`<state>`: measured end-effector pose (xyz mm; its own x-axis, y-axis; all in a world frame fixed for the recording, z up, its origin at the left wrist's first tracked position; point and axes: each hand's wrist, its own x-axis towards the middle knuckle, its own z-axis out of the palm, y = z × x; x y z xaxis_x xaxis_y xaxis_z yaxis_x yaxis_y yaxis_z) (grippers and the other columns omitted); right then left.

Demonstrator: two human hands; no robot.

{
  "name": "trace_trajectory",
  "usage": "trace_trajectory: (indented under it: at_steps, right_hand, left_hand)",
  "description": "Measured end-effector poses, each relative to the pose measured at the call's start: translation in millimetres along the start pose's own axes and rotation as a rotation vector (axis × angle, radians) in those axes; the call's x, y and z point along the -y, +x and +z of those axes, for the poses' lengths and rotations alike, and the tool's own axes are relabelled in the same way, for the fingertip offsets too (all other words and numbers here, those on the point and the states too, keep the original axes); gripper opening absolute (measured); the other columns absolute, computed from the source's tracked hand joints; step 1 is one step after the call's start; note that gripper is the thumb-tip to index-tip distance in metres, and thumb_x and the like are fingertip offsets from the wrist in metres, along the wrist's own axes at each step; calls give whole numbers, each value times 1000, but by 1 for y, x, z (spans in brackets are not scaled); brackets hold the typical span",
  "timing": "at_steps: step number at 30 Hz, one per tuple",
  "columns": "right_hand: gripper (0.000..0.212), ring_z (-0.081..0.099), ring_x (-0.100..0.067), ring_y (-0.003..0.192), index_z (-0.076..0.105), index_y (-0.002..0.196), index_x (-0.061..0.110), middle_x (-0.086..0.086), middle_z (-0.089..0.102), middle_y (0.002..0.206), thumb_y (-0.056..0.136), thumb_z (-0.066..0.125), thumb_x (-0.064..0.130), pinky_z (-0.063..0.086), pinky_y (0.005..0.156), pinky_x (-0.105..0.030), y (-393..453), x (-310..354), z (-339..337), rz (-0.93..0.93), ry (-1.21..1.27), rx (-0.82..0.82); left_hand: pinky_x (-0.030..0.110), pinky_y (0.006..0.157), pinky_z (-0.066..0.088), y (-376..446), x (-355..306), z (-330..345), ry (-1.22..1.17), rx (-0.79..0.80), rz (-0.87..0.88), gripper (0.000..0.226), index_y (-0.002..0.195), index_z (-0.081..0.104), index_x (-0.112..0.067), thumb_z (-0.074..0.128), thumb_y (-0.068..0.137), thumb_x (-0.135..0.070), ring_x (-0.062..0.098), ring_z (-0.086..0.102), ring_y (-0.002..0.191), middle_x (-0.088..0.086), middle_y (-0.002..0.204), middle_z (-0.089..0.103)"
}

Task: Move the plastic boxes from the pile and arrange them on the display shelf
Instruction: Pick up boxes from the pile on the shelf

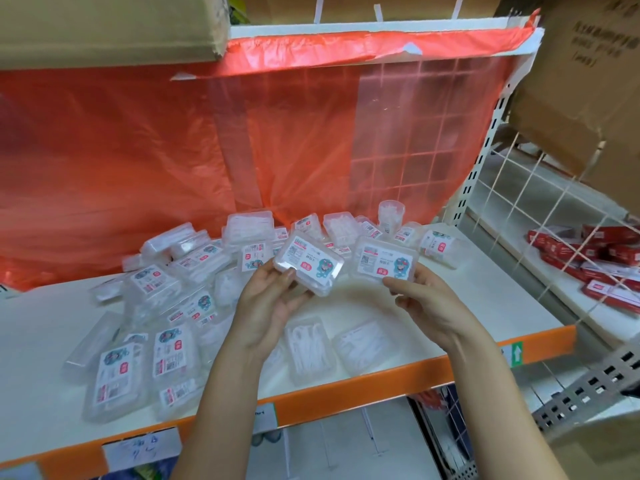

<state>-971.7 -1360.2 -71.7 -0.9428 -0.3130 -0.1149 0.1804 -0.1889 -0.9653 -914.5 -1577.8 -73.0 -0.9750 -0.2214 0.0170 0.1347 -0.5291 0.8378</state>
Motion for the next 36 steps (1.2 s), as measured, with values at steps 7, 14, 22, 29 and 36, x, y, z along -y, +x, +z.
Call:
trace_trajectory:
  at_steps: [7,14,22,29,36]
  right_hand:
    - [26,66,-14,83,62,101,12,-3,72,88,76,59,10,55,80,-34,-1,-4,5,61,442,6]
    - [34,70,-25,88,60,110,9,-8,72,96,79,59,21,58,75,-45,0,-14,15,148,488,59]
    - [42,63,-28,102,46,130,1,-24,58,126,95,54,22,55,65,-35,6,-25,28,154,285,-88]
    - [40,65,-27,105,49,129,2,-19,63,121,94,52,23,55,82,-40,6,-22,35,123,234,-91]
    - [9,67,-17,79,49,104,12,-6,63,91,96,45,11,53,75,-40,1,-17,34,96,216,-86]
  left_hand:
    - [29,70,58,-3,10,17,45,-84,21,27,119,60,-16,45,97,-12,13,70,91,1,103,72]
    - [37,88,53,-4,23,27,218,-216,-26,29,126,53,-21,47,99,-25,14,67,98,0,110,70]
    - [36,89,52,-4,33,32,241,-201,-73,21,118,50,-23,49,98,-21,15,65,99,3,114,66]
    - [41,104,44,-6,39,31,349,-84,-102,67,133,47,-20,76,73,-27,14,60,113,-1,121,64]
    - [43,94,52,-5,37,28,357,-35,-127,54,132,45,-20,65,85,-3,19,62,110,3,120,63]
